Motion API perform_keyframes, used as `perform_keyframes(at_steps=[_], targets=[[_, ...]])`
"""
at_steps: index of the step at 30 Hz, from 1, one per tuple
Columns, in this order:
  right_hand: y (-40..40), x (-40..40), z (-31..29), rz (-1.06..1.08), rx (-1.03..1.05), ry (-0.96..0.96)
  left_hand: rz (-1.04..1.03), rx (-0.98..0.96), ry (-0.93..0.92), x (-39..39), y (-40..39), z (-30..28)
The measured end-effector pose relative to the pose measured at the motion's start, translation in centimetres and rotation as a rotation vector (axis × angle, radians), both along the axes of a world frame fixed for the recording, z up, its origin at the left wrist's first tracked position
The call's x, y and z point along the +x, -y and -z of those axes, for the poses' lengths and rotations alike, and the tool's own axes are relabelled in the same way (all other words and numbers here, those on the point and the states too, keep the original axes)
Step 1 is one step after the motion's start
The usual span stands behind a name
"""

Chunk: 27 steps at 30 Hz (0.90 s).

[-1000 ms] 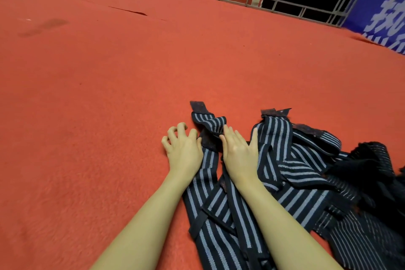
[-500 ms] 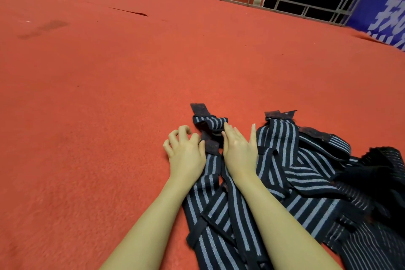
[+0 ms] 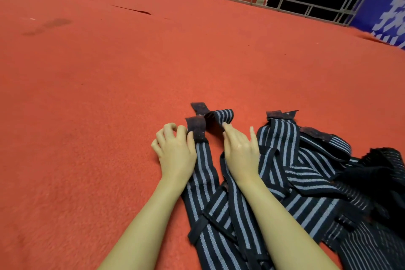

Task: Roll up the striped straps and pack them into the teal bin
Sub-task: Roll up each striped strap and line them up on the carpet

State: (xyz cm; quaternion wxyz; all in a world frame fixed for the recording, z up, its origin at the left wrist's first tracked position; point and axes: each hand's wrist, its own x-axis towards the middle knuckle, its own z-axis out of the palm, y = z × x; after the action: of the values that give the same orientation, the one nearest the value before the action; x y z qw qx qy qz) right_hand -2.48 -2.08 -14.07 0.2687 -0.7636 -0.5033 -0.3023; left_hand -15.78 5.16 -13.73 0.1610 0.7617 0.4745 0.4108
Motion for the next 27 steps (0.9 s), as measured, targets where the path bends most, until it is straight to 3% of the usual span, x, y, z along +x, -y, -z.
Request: perform_keyframes(at_steps=[4, 6, 12, 17, 22, 27], targets=[[0.2, -0.7, -1.1, -0.1, -0.498, -0.251, 0.08, 0.012, 0.114, -0.5, -0.1, -1.3], [0.5, -0.9, -1.2, -0.098, -0.577, -0.328, 0.127, 0.03, 0.159, -1.0, 0.0, -2.1], [3.1, -3.7, -3.0, -0.245, -0.223, -0.538, 0.217, 0.101, 0.2, -2.3, 0.5, -5.2], [4.7, -6.5, -5.8, -0.269, 0.128, -0.509, 0.241, 0.161, 0.219, -3.3, 1.8, -8.7], [7.6, -7.2, -10.6, -0.296, 0.224, -0.555, 0.404, 0.144, 0.416, -4.0, 4.8, -12.9], [9.6, -7.1, -15.4, -0.304, 0.342, -0.516, 0.463, 0.363, 0.345, -3.9, 6.9, -15.3]])
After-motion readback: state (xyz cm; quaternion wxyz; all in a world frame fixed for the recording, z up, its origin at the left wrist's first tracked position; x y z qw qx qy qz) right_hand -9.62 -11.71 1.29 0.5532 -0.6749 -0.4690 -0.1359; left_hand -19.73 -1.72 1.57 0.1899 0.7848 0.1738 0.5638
